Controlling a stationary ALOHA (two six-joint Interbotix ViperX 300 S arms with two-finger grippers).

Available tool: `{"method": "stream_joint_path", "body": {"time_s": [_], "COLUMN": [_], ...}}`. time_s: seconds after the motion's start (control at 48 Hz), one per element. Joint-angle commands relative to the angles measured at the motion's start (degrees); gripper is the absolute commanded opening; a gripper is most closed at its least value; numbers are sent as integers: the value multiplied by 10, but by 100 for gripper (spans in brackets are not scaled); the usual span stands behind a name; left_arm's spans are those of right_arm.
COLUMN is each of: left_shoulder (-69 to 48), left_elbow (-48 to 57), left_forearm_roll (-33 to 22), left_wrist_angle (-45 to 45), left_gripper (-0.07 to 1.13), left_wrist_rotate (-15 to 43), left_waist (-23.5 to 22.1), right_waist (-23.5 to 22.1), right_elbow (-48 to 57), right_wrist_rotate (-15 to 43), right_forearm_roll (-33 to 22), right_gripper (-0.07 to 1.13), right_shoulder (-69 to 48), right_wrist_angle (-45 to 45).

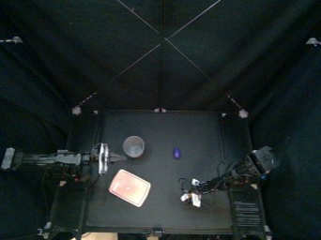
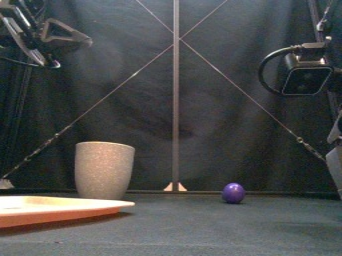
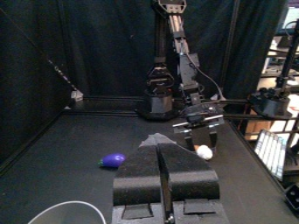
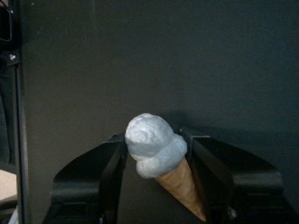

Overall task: Pick the ice cream then place it in the grey bowl
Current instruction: Place ice cream in the grey bowl

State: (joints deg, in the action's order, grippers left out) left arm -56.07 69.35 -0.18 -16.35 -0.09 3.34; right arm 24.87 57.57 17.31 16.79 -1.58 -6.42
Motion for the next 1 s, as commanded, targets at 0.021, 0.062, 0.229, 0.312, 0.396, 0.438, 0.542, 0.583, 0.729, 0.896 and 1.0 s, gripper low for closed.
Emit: {"method": "stream_joint_path", "body": {"time_s": [0.021, 0.062, 0.229, 0.312, 0.396, 0.438, 0.542, 0.583, 0.729, 0.896, 1.0], "left_shoulder": [2, 1, 1, 1, 1, 1, 1, 1, 1, -2, -4], "left_elbow": [-7, -6, -6, -7, -7, -6, -6, -7, -7, -6, -4], "left_forearm_roll": [0, 0, 1, 1, 1, 0, 2, 1, 1, 1, 0], "left_wrist_angle": [-3, -3, -3, -3, -3, -3, -3, -3, -3, -3, -3], "left_gripper": [-3, -3, -3, -3, -3, -3, -3, -3, -3, -3, -3], "left_wrist_rotate": [1, 1, 1, 1, 1, 1, 1, 1, 1, 1, 1], "left_waist": [-1, -1, -1, -1, -1, -1, -1, -1, -1, -1, -1], "right_waist": [1, -1, -47, -98, -156, -185, -253, -274, -335, -361, -371], "right_elbow": [-3, -4, -16, -33, -61, -77, -135, -158, -243, -331, -390], "right_wrist_rotate": [2, 1, -8, -6, -1, 0, 1, 1, 0, -2, -1], "right_forearm_roll": [0, 0, -35, -95, -163, -194, -262, -279, -318, -324, -324], "right_gripper": [60, 55, 51, 51, 51, 51, 52, 51, 51, 52, 52], "right_shoulder": [-4, -6, -38, -62, -81, -87, -87, -81, -30, 48, 101], "right_wrist_angle": [2, 2, 2, 3, 4, 4, 2, 0, -25, -89, -115]}}
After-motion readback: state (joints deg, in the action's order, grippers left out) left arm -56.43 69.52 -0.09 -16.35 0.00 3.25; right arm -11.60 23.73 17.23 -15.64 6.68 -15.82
